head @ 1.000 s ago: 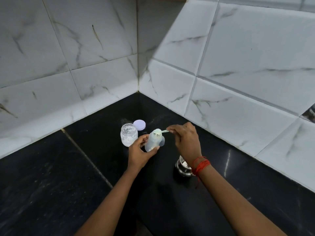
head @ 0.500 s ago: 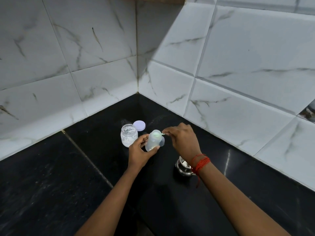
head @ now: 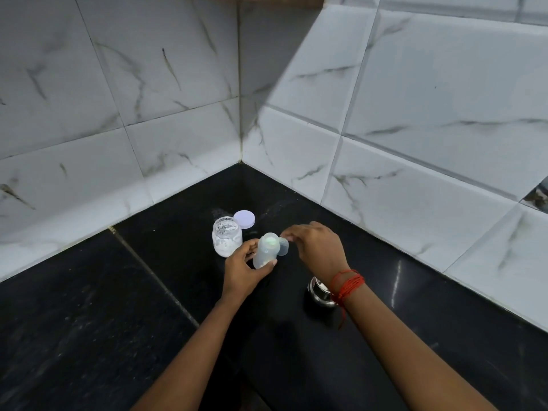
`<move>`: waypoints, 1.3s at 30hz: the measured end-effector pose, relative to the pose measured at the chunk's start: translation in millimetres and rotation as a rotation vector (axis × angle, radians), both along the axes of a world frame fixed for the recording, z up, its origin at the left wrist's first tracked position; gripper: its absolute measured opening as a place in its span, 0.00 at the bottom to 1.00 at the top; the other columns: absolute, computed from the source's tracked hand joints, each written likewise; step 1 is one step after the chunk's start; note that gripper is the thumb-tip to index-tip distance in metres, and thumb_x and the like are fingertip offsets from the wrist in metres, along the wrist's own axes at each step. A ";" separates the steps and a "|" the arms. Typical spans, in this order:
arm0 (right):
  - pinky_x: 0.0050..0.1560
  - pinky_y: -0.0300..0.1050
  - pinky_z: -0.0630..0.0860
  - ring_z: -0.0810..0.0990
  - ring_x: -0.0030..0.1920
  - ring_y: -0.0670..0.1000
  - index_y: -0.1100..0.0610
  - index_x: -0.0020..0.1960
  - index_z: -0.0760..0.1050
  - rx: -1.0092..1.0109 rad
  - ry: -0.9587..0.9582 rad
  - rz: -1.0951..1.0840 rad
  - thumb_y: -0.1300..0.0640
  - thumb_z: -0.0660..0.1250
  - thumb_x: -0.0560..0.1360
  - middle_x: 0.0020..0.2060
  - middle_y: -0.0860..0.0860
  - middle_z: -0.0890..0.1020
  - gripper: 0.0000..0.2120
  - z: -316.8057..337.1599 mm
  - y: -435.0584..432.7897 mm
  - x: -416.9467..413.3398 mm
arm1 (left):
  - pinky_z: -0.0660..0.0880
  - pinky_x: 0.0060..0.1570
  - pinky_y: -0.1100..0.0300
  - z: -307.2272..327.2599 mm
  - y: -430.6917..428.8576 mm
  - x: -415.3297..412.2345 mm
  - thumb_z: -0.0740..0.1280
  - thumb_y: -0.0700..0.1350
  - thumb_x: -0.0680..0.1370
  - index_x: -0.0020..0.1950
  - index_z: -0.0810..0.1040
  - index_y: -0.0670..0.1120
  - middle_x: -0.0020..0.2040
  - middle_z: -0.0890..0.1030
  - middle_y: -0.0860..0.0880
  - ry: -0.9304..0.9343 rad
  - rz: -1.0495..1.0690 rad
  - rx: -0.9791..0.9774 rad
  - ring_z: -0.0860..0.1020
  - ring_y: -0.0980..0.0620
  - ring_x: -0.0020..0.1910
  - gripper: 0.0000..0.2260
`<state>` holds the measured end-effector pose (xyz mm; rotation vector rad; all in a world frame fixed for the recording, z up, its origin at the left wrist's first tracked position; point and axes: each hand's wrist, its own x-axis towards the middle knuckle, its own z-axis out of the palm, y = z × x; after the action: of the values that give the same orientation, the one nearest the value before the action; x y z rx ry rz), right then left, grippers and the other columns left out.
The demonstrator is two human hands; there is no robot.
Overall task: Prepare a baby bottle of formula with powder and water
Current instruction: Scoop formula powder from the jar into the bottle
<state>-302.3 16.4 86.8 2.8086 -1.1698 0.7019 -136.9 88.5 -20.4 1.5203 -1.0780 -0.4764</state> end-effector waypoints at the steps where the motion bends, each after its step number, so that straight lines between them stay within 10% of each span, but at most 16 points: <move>1: 0.39 0.41 0.73 0.82 0.44 0.51 0.46 0.52 0.83 0.047 0.033 0.008 0.64 0.71 0.72 0.45 0.44 0.86 0.16 -0.9 -0.4 1.4 | 0.79 0.54 0.67 -2.2 -0.5 1.6 0.83 0.43 0.67 0.58 0.81 0.54 0.54 0.85 0.59 -0.001 -0.007 0.010 0.83 0.61 0.54 0.23; 5: 0.43 0.46 0.80 0.83 0.48 0.49 0.43 0.54 0.81 0.181 0.047 -0.039 0.59 0.67 0.76 0.49 0.43 0.85 0.12 -11.0 -6.6 3.0 | 0.79 0.53 0.66 -17.4 -2.0 7.2 0.84 0.44 0.66 0.60 0.82 0.49 0.54 0.85 0.57 -0.003 -0.018 0.047 0.83 0.59 0.54 0.24; 10: 0.35 0.30 0.73 0.78 0.32 0.38 0.50 0.48 0.85 0.565 -0.524 -0.197 0.62 0.69 0.75 0.35 0.42 0.83 0.09 -24.4 -17.1 10.0 | 0.78 0.55 0.68 -37.5 -7.8 14.3 0.84 0.45 0.66 0.59 0.81 0.51 0.55 0.84 0.59 0.026 -0.051 0.132 0.82 0.63 0.55 0.24; 17: 0.38 0.39 0.76 0.79 0.32 0.42 0.52 0.46 0.84 0.874 -0.886 -0.380 0.63 0.73 0.72 0.36 0.51 0.86 0.06 -41.7 -47.0 34.3 | 0.79 0.53 0.68 -65.8 -32.9 38.5 0.84 0.43 0.66 0.58 0.80 0.52 0.54 0.84 0.57 0.091 -0.078 0.197 0.82 0.64 0.54 0.24; 39: 0.47 0.35 0.76 0.81 0.42 0.42 0.52 0.47 0.83 0.662 -0.369 -0.051 0.56 0.68 0.76 0.43 0.45 0.86 0.05 -56.1 -79.1 166.4 | 0.81 0.58 0.57 -95.8 -43.0 55.3 0.84 0.49 0.66 0.60 0.81 0.51 0.55 0.85 0.56 0.057 -0.128 0.215 0.83 0.60 0.55 0.25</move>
<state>-135.9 -62.8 30.7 3.2278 -1.8194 1.0207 -81.5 45.5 -116.2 1.6195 -1.1112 -0.7394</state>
